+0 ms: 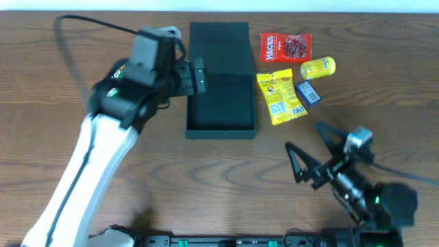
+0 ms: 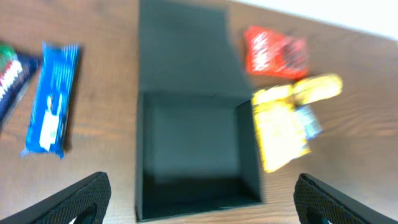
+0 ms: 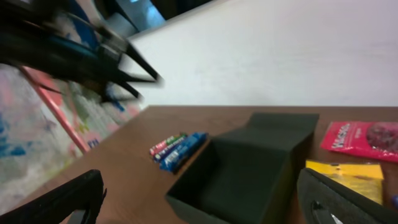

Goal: Pack container

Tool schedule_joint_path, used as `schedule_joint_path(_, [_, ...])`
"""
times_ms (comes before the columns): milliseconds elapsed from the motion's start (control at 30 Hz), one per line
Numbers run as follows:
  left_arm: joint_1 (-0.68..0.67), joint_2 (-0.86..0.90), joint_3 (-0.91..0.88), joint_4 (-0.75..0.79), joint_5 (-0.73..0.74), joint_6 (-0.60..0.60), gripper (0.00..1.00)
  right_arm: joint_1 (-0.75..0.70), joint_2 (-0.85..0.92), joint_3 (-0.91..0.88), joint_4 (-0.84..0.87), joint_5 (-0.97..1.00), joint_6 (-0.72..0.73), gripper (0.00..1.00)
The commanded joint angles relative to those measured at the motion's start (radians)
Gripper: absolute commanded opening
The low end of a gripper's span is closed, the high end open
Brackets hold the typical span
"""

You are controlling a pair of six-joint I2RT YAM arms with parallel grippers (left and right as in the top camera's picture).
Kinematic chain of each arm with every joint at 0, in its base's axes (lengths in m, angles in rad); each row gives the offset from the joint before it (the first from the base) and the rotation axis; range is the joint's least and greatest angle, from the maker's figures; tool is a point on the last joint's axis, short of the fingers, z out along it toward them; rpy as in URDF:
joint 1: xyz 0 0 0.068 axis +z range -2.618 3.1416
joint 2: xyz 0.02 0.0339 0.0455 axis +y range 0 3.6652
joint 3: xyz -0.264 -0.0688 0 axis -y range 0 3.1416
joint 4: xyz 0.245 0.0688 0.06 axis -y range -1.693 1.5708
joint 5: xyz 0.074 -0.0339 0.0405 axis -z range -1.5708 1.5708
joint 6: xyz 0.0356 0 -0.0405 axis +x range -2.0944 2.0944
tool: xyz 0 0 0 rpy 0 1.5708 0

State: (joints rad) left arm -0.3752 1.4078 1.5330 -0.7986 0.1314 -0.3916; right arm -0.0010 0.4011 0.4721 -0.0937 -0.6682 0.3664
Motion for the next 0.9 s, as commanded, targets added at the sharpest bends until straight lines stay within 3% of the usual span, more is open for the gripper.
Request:
schedule_joint_path(0, [0.007,-0.109,0.021,-0.011,-0.071,0.027,0.95,-0.005,0.165,0.090,-0.006,-0.059,-0.122,0.99])
schedule_joint_path(167, [0.020,-0.307,0.021,-0.051,-0.347,0.066,0.95,0.062,0.467,0.250,-0.007,-0.147,-0.153,0.99])
schedule_joint_path(300, [0.065,-0.438,0.020,-0.162,-0.467,0.079,0.95,0.245,0.726,0.425,-0.008,-0.146,-0.269,0.99])
schedule_joint_path(433, [0.112,-0.443,0.010,-0.255,-0.483,0.145,0.95,0.329,0.864,0.518,-0.008,-0.123,-0.275,0.99])
schedule_joint_path(567, [0.156,-0.394,-0.064,-0.251,-0.482,0.193,0.95,0.356,0.921,0.562,-0.006,-0.121,-0.275,0.99])
schedule_joint_path(867, [0.266,-0.066,-0.249,0.053,-0.309,0.352,0.96,0.338,0.921,0.562,-0.005,-0.122,-0.274,0.99])
